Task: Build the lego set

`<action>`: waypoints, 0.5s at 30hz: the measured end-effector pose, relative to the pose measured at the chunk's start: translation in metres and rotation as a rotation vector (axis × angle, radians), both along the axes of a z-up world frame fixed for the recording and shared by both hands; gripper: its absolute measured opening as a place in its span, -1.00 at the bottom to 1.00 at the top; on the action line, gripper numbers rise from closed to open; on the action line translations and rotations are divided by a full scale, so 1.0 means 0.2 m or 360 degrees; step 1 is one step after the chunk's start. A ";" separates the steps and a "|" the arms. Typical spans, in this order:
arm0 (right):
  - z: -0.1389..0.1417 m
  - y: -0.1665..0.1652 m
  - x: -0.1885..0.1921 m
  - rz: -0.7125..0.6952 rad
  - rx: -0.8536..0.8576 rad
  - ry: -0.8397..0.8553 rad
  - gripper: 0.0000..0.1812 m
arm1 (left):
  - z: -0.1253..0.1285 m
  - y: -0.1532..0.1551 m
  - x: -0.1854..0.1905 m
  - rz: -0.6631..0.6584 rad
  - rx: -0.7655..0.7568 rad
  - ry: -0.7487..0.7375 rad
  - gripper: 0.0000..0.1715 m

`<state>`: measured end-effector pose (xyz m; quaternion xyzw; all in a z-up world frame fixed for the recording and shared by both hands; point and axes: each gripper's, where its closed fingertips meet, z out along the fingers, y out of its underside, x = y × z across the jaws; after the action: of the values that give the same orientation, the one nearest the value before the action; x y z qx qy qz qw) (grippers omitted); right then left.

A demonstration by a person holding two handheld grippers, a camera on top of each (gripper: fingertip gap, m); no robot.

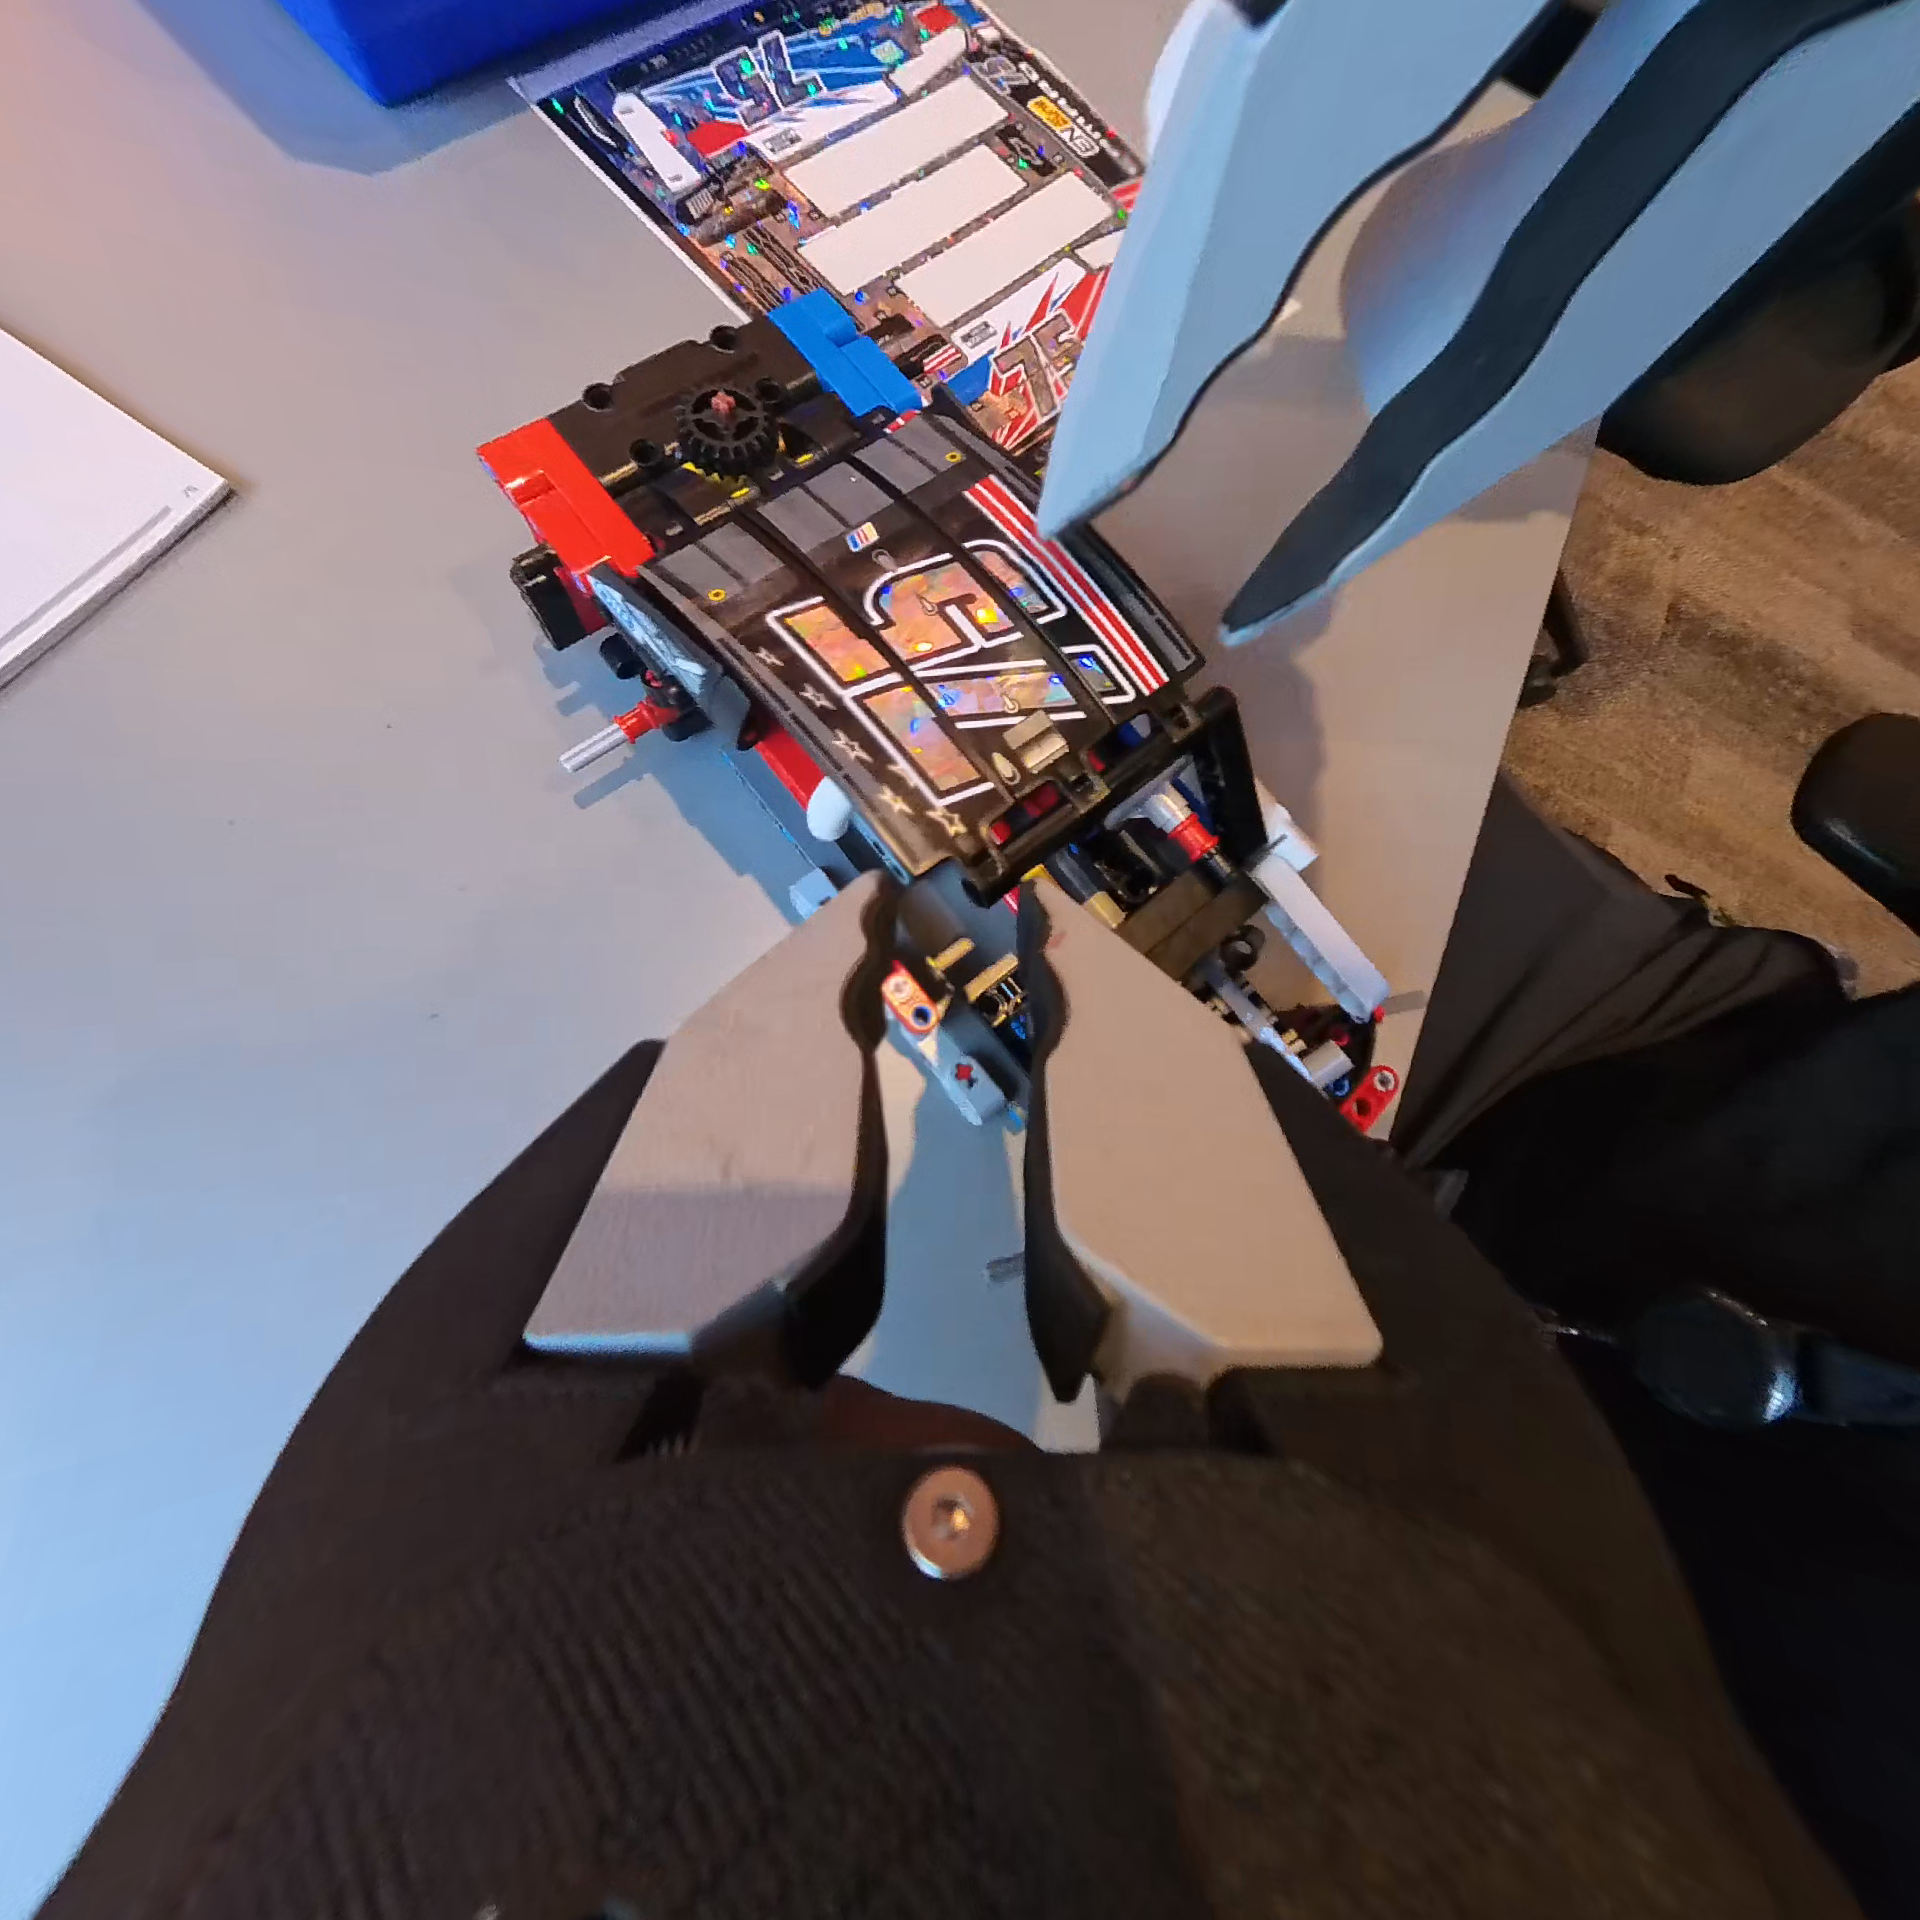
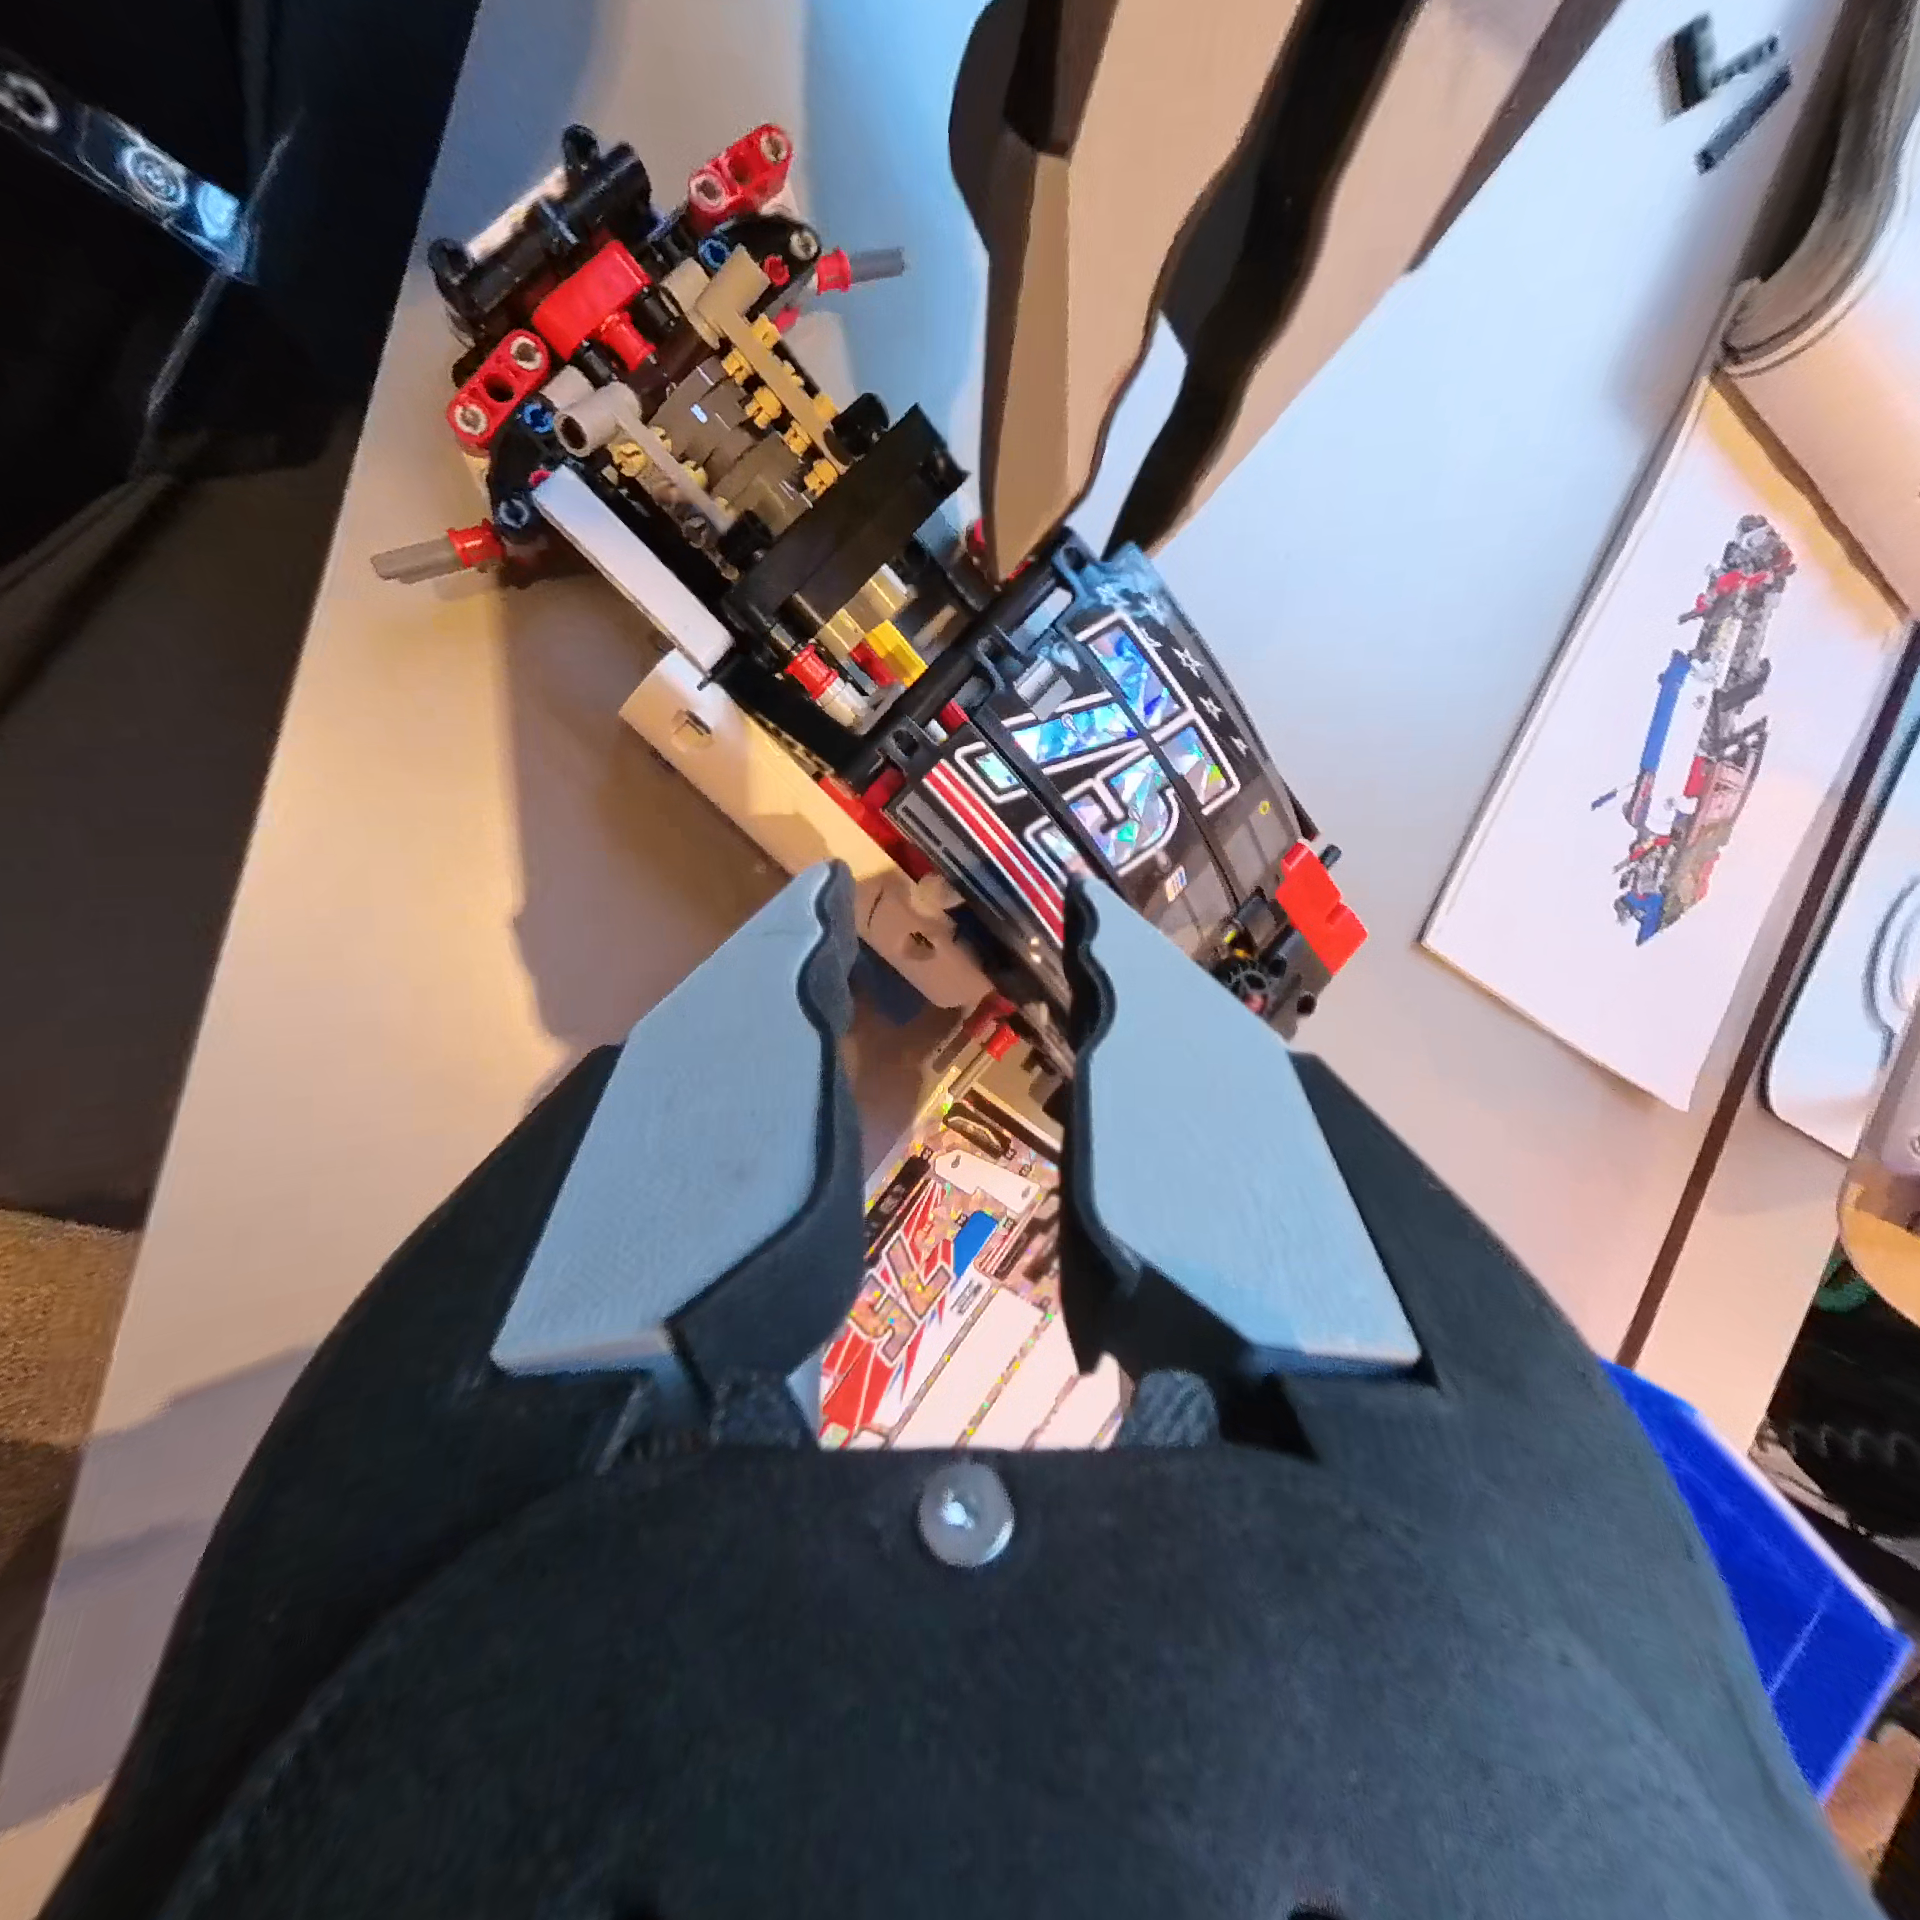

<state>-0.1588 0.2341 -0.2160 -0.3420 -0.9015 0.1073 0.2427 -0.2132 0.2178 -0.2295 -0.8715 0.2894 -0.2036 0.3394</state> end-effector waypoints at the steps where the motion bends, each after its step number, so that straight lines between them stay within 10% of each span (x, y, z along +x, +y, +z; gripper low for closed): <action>1: 0.02 0.00 0.00 -0.0030 -0.0013 0.0031 -0.57 | 0.01 0.00 -0.01 0.0007 0.0013 -0.0011 -0.75; 15: 0.19 0.07 0.29 -0.0936 -0.0902 0.0941 -0.58 | 0.04 -0.07 -0.31 0.0300 0.0150 -0.0058 -0.49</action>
<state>-0.1014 0.2490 -0.1782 -0.5890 -0.5951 0.3671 0.4051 -0.2756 0.2035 -0.2215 -0.8741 0.2092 -0.1728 0.4030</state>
